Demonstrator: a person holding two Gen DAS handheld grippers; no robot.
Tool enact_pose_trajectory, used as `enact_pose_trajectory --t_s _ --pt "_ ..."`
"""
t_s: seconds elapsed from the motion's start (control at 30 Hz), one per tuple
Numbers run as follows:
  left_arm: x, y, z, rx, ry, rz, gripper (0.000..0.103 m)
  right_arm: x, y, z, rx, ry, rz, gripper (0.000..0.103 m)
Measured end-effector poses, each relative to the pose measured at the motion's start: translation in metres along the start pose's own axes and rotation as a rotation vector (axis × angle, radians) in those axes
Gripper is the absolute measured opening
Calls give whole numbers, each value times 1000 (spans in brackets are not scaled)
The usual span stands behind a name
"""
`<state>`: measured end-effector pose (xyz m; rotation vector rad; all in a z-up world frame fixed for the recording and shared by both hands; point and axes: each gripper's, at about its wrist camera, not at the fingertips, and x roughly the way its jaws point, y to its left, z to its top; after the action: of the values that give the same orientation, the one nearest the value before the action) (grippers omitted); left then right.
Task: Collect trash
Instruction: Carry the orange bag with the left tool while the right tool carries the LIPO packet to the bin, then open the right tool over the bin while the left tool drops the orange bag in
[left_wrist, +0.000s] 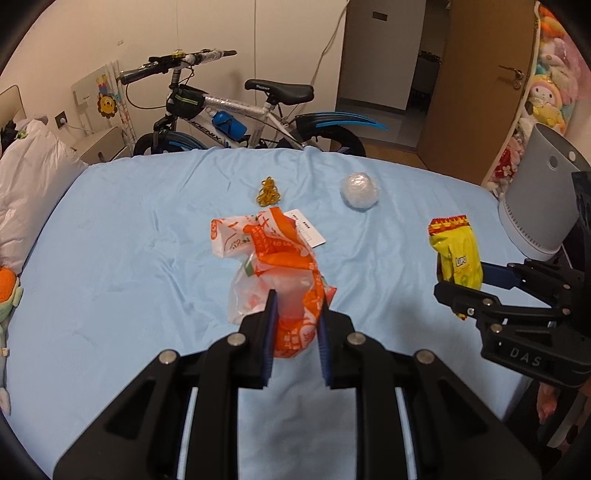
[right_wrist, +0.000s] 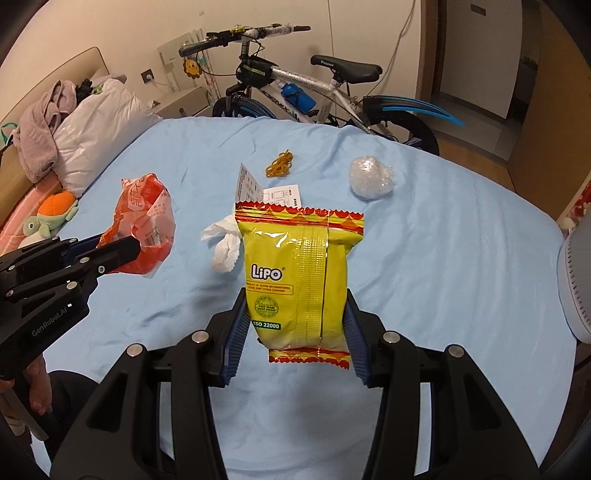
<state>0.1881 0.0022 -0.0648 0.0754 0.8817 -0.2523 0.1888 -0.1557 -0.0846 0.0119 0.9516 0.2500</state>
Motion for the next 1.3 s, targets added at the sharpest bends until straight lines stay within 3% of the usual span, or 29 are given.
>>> enact_pose_trajectory --t_s 0.37,0.73,1.03,1.3 --pt "-26 -107 26 159 -44 -136 20 -92 -97 -26 105 -62 -112 46" --pt "-42 -247 91 352 -121 -291 20 -202 -232 -38 223 -166 -279 46" --pt "-53 -355 165 456 -208 -407 20 -277 -318 2 211 -253 -399 46" --pt "-35 -420 213 484 -201 -478 20 -294 -373 46 184 -287 -448 46"
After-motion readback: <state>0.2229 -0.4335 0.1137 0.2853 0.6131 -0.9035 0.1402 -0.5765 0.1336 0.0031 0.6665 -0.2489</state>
